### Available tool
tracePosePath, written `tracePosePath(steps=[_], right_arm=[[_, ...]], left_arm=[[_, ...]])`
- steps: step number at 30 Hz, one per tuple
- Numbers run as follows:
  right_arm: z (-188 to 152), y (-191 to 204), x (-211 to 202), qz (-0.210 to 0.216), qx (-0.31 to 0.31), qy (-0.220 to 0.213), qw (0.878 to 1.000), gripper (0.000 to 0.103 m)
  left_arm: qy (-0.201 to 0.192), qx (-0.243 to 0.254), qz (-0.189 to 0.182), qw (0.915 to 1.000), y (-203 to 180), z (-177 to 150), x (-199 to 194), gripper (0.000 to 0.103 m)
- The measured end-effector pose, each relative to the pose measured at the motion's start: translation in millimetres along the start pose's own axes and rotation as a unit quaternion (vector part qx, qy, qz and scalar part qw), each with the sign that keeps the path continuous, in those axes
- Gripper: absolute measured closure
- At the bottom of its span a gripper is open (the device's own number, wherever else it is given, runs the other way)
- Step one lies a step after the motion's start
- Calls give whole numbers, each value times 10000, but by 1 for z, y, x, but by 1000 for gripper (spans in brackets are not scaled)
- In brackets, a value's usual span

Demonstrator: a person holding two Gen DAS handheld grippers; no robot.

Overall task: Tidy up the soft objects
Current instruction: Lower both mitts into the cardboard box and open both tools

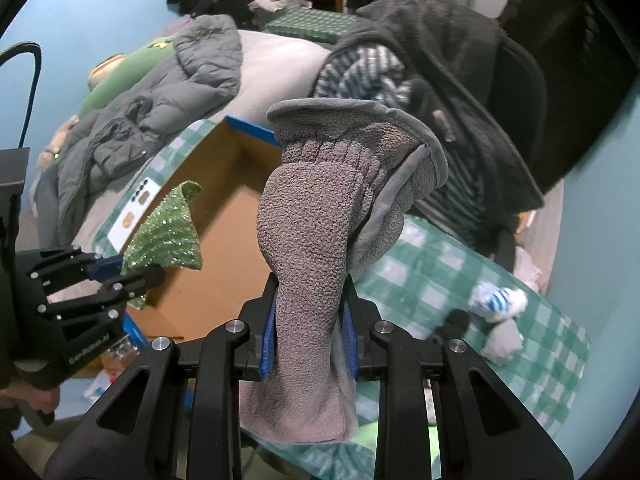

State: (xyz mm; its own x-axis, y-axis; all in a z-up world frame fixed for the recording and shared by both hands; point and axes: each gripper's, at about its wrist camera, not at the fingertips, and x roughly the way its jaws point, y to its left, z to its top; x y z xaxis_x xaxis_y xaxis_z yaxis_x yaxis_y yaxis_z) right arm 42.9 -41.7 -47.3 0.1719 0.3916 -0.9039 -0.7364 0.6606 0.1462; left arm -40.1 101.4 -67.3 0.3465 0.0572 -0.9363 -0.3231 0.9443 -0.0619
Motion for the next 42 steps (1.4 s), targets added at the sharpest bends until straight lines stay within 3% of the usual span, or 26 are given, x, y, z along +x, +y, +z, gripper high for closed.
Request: tracePosePath(steps=[15, 28, 31, 33, 42], right_arm=[[32, 44, 50, 242, -248, 313, 9989, 78], [45, 57, 80, 294, -154, 542, 9980, 76], [46, 58, 85, 258, -131, 582, 9979, 69], [47, 57, 86, 235, -104, 609, 9978, 58], [47, 53, 83, 121, -37, 613, 9980, 45]], left_arm=[[226, -339, 45, 9992, 47, 2, 21, 85], [447, -142, 26, 9989, 59, 8, 40, 83], [495, -95, 46, 9987, 58, 9, 43, 81], [518, -96, 54, 9986, 58, 9, 44, 73], [530, -104, 57, 9985, 59, 8, 41, 65]])
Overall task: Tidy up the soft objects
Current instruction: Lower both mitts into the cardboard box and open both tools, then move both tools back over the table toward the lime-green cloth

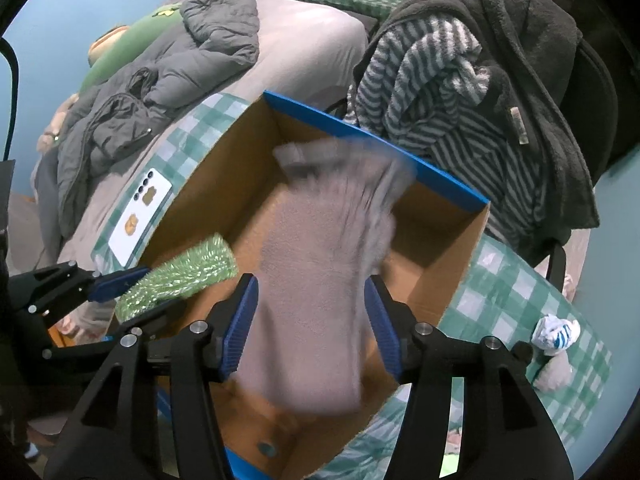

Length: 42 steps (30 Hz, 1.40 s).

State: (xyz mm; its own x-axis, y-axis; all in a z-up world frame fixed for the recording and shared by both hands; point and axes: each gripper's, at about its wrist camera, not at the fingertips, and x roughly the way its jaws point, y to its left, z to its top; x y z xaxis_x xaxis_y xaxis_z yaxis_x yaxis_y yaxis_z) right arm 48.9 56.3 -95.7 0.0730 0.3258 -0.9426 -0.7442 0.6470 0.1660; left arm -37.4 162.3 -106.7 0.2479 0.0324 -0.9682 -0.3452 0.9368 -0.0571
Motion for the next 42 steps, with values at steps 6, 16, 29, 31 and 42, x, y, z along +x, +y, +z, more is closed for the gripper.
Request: tracePosePath(steps=[6, 16, 29, 31, 42], right_arm=[[-2, -4, -9, -117, 3, -40, 9999, 43], [-17, -17, -30, -310, 20, -135, 9994, 40], [-48, -46, -62, -487, 235, -236, 9983, 39], [-54, -52, -66, -506, 303, -243, 9980, 39], [-103, -99, -81, -643, 812, -141, 9945, 36]], left_arm=[[-22, -37, -57, 10000, -3, 0, -8, 65], [-202, 101, -166, 9996, -22, -2, -32, 54], [-194, 477, -335, 9981, -68, -9, -41, 54], [-187, 542, -357, 9977, -76, -10, -42, 54], [-44, 1056, -509, 9931, -132, -17, -36, 53]])
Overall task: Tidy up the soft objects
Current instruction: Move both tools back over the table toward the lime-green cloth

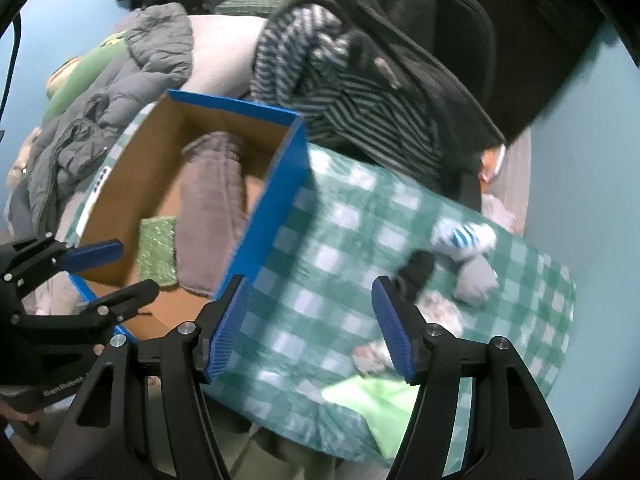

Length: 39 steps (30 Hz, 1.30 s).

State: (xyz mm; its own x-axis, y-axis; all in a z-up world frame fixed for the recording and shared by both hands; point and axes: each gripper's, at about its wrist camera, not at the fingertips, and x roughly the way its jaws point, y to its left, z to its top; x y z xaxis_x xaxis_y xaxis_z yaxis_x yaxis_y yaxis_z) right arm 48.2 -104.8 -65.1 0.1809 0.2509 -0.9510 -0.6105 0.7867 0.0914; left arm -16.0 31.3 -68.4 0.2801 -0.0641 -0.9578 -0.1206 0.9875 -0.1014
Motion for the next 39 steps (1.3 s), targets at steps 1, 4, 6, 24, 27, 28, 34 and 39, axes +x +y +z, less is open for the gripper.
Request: tracePosePath(steps=[1, 4, 6, 24, 27, 28, 34, 39], right_arm=[[-4, -6, -1, -19, 59, 10, 10000, 35], [-18, -26, -4, -82, 233, 23, 9997, 33], [-27, -40, -5, -112, 376, 56, 9992, 33], [-112, -104, 20, -1, 931, 405, 9948, 33], [-124, -107, 30, 47, 925, 503, 9944, 33], [-127, -107, 33, 59, 918, 527, 9944, 33], [-146, -107, 52, 163, 810, 650, 9945, 33], [-159, -106, 69, 216, 675, 784, 9944, 33]], left_arm=[[24, 72, -19, 10000, -7, 1, 2, 53], [83, 195, -80, 9997, -21, 1, 7, 51], [132, 272, -136, 9994, -31, 2, 11, 50], [702, 980, -273, 9923, -101, -12, 55, 50], [775, 1052, -284, 9910, -108, -16, 62, 50], [794, 1083, -278, 9906, -110, -18, 64, 50], [920, 1196, -292, 9881, -122, -30, 79, 50], [1109, 1040, -384, 9876, -125, -44, 96, 50]])
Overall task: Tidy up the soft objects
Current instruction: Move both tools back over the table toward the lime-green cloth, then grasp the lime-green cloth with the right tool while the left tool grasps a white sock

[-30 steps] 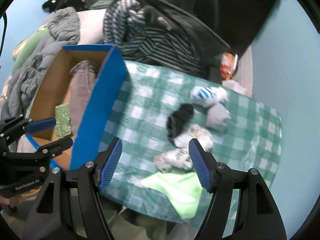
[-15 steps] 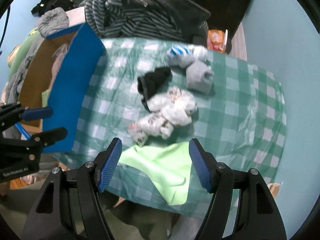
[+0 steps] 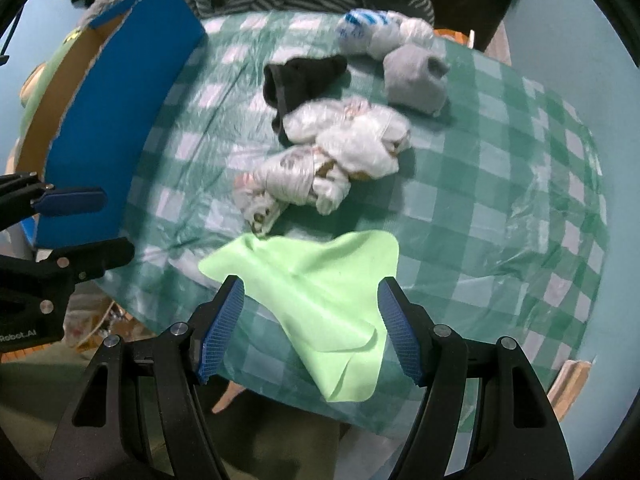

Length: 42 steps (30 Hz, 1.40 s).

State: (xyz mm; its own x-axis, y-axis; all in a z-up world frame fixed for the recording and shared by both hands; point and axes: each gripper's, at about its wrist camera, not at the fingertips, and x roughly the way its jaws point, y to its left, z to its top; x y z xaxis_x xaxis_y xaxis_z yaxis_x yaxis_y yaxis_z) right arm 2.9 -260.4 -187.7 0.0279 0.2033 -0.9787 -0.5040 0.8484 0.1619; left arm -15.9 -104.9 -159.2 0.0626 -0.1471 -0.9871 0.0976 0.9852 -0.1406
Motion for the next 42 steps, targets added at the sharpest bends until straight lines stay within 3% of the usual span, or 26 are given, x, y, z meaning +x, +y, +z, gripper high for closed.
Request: tracePosePath(steps=[9, 22, 25, 28, 30, 31, 42], right_arm=[[-15, 3, 32, -13, -341, 203, 9992, 33], [-19, 8, 52, -331, -694, 137, 9969, 34], [-26, 16, 56, -484, -811, 66, 9955, 43], [-30, 14, 55, -536, -783, 26, 9955, 60], [-29, 3, 53, -456, -627, 37, 9970, 83], [-28, -3, 52, -373, -503, 61, 9980, 87], [-33, -41, 31, -219, 57, -264, 9994, 95]], left_arm=[[162, -237, -104, 9995, -6, -16, 26, 50], [129, -599, -406, 9973, -1, -27, 45, 50], [129, -592, -402, 9974, -2, -26, 49, 50], [132, -550, -362, 9977, -4, -24, 53, 50], [133, -532, -362, 9978, -6, -23, 55, 50], [127, -508, -363, 9980, -7, -22, 56, 50], [209, -523, -354, 9978, -16, -18, 66, 50]])
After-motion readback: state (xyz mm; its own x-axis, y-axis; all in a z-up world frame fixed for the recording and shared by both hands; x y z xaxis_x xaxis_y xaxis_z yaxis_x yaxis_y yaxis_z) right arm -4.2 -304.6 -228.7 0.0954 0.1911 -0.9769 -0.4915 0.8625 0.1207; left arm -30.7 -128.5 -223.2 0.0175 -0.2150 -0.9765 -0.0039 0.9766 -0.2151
